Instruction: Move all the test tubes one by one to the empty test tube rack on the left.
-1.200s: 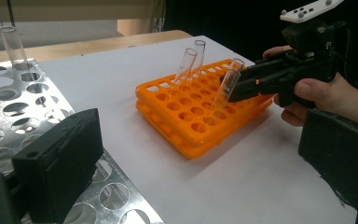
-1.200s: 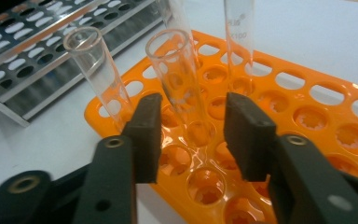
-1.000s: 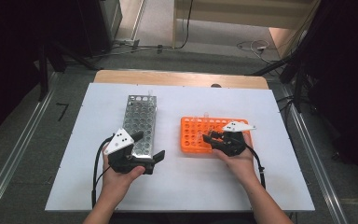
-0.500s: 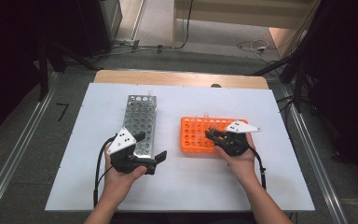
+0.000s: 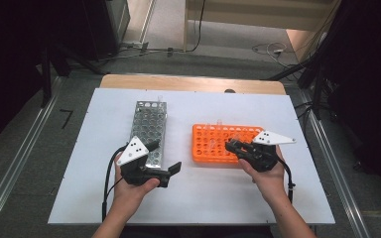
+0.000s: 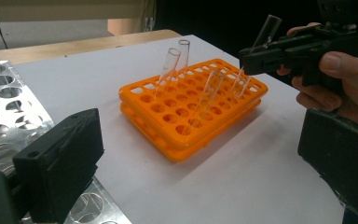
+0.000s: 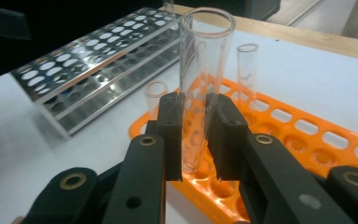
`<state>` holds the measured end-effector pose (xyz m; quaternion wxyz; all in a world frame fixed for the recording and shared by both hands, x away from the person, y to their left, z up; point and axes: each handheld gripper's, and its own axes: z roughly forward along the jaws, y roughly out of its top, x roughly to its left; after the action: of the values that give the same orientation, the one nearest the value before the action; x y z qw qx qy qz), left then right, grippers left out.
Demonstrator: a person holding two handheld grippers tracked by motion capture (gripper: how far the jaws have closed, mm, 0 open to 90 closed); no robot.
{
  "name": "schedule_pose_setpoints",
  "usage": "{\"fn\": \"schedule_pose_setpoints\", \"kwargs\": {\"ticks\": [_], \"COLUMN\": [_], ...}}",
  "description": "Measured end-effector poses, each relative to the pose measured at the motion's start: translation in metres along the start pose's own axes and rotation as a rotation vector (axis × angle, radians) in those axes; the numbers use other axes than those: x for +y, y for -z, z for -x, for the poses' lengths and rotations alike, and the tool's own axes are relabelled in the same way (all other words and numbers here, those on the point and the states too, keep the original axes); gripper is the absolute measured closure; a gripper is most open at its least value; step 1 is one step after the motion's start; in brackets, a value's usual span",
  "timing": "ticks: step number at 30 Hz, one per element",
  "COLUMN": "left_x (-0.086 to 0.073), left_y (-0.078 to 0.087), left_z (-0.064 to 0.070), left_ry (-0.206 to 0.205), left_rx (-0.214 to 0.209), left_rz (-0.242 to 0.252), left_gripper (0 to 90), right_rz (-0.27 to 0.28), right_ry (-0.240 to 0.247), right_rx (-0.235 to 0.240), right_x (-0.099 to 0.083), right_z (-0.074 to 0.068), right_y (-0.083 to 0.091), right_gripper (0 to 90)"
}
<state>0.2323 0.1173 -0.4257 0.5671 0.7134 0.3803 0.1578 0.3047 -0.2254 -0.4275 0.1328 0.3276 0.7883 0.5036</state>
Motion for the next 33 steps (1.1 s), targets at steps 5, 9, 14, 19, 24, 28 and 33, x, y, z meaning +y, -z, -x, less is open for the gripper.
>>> {"fn": "schedule_pose_setpoints", "kwargs": {"ticks": [5, 9, 14, 19, 24, 28, 33], "left_x": [0.002, 0.003, 0.003, 0.005, 0.008, 0.008, 0.009], "left_y": [-0.002, -0.004, -0.007, -0.008, -0.01, -0.015, -0.02], "left_z": [0.004, 0.008, 0.013, 0.018, 0.023, 0.028, 0.038], "left_ry": [-0.008, -0.012, -0.011, -0.022, -0.021, -0.031, -0.052], "left_rx": [-0.015, -0.032, -0.058, -0.08, -0.109, -0.113, -0.103], "left_rz": [0.006, 0.002, -0.001, 0.007, 0.016, 0.002, -0.017], "left_gripper": [1.8, 3.0, 4.8, 11.0, 19.2, 25.7, 37.8], "right_rz": [-0.022, -0.039, -0.055, -0.072, -0.085, -0.097, -0.107], "right_ry": [0.031, 0.059, 0.084, 0.093, 0.111, 0.12, 0.134], "right_rx": [0.042, 0.08, 0.12, 0.153, 0.179, 0.196, 0.211], "right_x": [-0.001, -0.001, -0.001, -0.003, -0.004, -0.005, -0.004], "right_z": [-0.017, -0.032, -0.046, -0.056, -0.065, -0.071, -0.079], "right_y": [0.003, 0.0, -0.007, -0.013, -0.019, -0.023, -0.027], "right_gripper": [74.1, 74.0, 74.1, 74.1, 74.1, 74.1, 74.1]}}
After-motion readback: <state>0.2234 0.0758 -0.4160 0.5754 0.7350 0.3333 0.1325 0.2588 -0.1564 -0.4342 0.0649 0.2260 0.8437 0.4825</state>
